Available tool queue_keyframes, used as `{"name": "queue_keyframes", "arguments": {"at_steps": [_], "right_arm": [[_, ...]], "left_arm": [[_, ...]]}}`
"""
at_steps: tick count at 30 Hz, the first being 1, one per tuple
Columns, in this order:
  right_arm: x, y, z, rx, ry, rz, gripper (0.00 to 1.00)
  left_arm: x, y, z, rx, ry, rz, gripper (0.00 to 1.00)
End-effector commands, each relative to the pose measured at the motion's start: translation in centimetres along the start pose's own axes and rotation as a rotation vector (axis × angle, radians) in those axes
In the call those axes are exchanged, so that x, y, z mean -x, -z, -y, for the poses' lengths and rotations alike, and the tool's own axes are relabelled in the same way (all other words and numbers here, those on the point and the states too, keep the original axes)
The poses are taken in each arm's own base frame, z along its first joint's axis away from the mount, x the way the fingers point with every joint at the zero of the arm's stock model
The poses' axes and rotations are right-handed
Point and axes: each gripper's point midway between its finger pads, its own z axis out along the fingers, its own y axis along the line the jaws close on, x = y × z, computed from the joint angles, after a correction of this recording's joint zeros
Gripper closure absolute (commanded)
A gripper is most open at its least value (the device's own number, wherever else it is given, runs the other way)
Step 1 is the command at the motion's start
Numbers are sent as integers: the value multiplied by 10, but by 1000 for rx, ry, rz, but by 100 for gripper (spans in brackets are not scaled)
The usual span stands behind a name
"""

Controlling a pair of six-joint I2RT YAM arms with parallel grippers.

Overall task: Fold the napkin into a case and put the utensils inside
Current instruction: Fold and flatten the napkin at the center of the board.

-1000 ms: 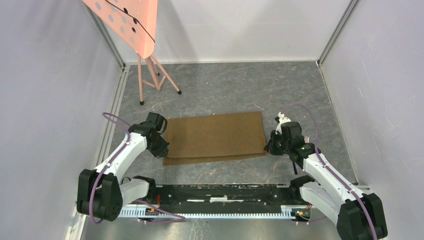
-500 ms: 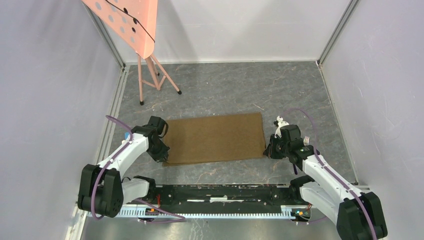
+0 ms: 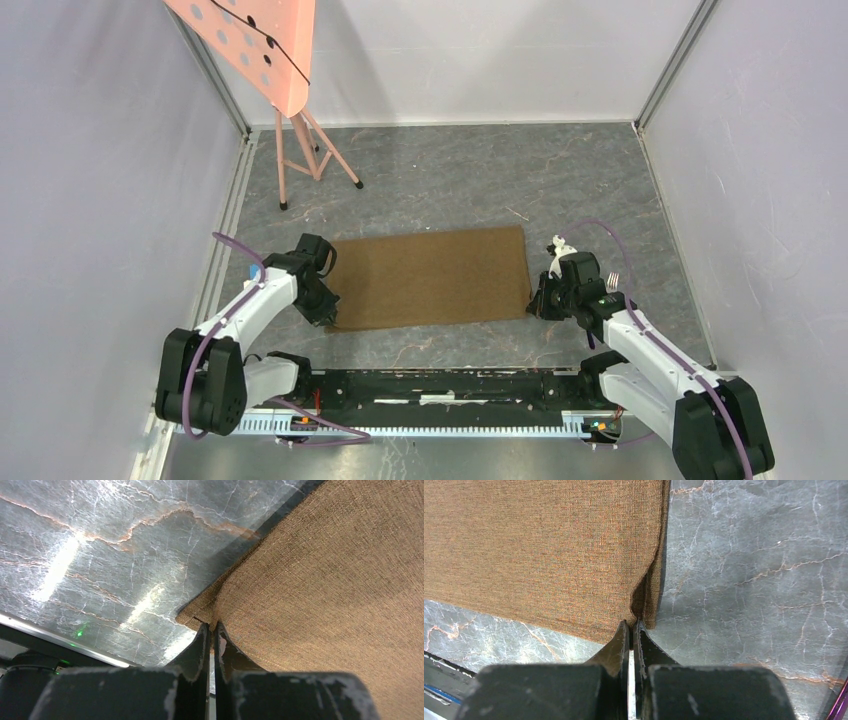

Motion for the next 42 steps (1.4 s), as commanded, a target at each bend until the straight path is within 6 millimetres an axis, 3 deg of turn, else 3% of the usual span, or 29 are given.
{"name": "queue_keyframes", "arguments": {"at_steps": [1,6,25,31,42], "right_arm": [[11,0,-1,-3,-2,43,100],[22,4,-7,10,2,63,100],[42,12,-19,38,8,103,100],[32,-1,-11,20,10,75,100],[36,-5,-6,-7,25,90,100]], "left_arm": [[3,9,-2,-6,16,24,98],[1,14,-2,-32,26,26,98],[-12,4,-11,-11,37,-18,97],[-11,-2,-10,-6,41,-14,97],[-11,-9,-10,3,38,-15,92]]}}
